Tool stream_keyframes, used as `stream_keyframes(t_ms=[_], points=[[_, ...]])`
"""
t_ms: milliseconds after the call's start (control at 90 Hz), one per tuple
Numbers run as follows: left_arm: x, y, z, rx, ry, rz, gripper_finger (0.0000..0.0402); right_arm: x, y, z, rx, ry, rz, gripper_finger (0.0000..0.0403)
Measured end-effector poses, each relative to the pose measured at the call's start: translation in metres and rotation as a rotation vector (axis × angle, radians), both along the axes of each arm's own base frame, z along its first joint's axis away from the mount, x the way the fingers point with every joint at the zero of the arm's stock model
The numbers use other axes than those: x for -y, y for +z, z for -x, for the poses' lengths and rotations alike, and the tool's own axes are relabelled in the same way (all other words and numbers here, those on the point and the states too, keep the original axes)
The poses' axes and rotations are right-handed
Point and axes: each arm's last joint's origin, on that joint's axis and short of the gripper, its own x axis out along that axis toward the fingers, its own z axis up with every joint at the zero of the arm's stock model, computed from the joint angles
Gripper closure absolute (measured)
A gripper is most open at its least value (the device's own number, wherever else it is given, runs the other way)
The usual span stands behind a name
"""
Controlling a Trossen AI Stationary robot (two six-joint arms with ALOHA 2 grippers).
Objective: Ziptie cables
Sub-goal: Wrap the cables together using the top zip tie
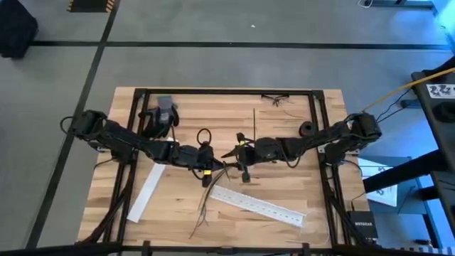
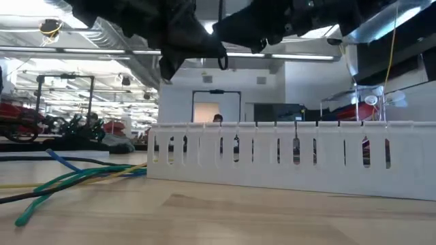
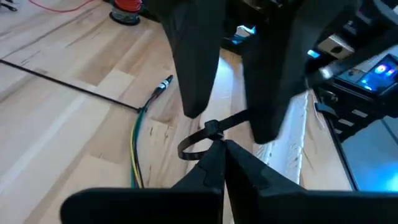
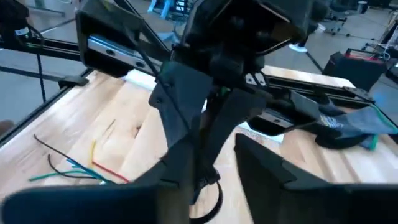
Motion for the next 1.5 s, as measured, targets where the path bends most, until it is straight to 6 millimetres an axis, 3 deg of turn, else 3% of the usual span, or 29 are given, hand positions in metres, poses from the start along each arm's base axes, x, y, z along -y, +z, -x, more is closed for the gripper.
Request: stream_keyframes(t_ms=[122, 356, 478, 644, 833, 1022, 1278, 1367, 1500], points=[[0.0, 0.0, 0.0, 0.0, -0.006, -0.014, 0.0401, 0.0, -0.002, 0.001, -0.02, -0.003, 0.004, 0.039], [-0.006, 0.0, -0.001, -0.004, -0.01, -0.075, 0.0375, 0.003, 0.001, 0.008, -0.079, -0.066, 0.065, 0.04], [-0.016, -0.001, -0.002, -0.014, 0.008, -0.108, 0.033, 0.008, 0.014, 0.029, -0.179, -0.127, 0.109, 0.0401], [-0.036, -0.011, -0.007, -0.065, 0.054, -0.16, 0.0264, 0.016, 0.022, 0.072, -0.234, -0.199, 0.062, 0.0402], [-0.054, -0.046, -0.026, -0.168, 0.079, -0.202, 0.0215, 0.024, -0.014, 0.119, -0.252, -0.322, -0.109, 0.0402], [-0.061, -0.084, -0.058, -0.27, -0.064, -0.154, 0.0199, 0.022, -0.044, 0.137, -0.244, -0.374, -0.234, 0.0403], [-0.06, -0.106, -0.08, -0.411, -0.135, -0.276, 0.0227, 0.018, -0.044, 0.138, -0.233, -0.395, -0.214, 0.0403], [-0.061, -0.108, -0.078, -0.457, -0.126, -0.296, 0.0269, 0.018, -0.045, 0.138, -0.234, -0.392, -0.204, 0.0403], [-0.058, -0.112, -0.071, -0.545, -0.143, -0.302, 0.0366, 0.018, -0.045, 0.138, -0.235, -0.388, -0.193, 0.0403]])
